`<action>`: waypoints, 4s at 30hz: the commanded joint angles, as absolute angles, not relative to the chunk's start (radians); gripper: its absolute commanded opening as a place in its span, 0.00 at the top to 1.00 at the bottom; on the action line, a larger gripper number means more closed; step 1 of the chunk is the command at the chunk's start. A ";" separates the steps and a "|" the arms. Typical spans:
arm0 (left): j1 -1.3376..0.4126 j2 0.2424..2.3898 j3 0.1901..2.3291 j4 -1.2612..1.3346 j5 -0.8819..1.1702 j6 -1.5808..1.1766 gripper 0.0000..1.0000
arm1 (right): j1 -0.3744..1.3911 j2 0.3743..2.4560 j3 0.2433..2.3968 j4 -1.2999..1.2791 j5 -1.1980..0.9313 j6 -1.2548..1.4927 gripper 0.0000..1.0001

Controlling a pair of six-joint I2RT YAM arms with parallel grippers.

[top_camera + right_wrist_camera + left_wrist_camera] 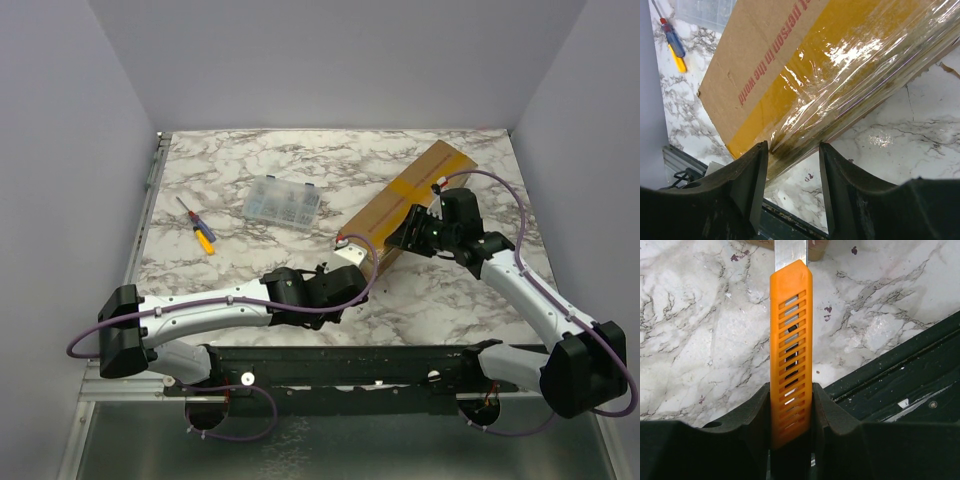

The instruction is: Unpack the express box

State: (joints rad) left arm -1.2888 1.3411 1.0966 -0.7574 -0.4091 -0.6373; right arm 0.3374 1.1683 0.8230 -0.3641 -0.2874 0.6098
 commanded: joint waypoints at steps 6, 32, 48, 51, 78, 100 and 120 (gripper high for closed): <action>-1.286 1.347 1.095 -0.758 -0.427 -0.637 1.00 | 0.339 1.176 0.812 -0.351 -0.325 0.595 0.49; -1.285 1.370 1.095 -0.743 -0.389 -0.606 1.00 | 0.338 1.184 0.805 -0.341 -0.347 0.585 0.49; -1.276 1.395 1.113 -0.723 -0.345 -0.571 1.00 | 0.339 1.178 0.800 -0.340 -0.357 0.578 0.50; -1.271 1.400 1.127 -0.721 -0.333 -0.552 1.00 | 0.338 1.188 0.794 -0.335 -0.372 0.574 0.52; -1.226 1.472 1.160 -0.582 -0.178 -0.486 1.00 | 0.358 1.122 0.637 -0.129 -0.457 0.774 0.57; -1.337 1.477 1.208 -0.642 -0.192 -0.348 1.00 | 0.377 1.098 0.628 -0.101 -0.357 0.890 0.57; -1.168 1.195 0.955 -0.566 -0.235 -0.584 1.00 | 0.218 1.210 1.099 -0.425 -0.116 0.465 0.15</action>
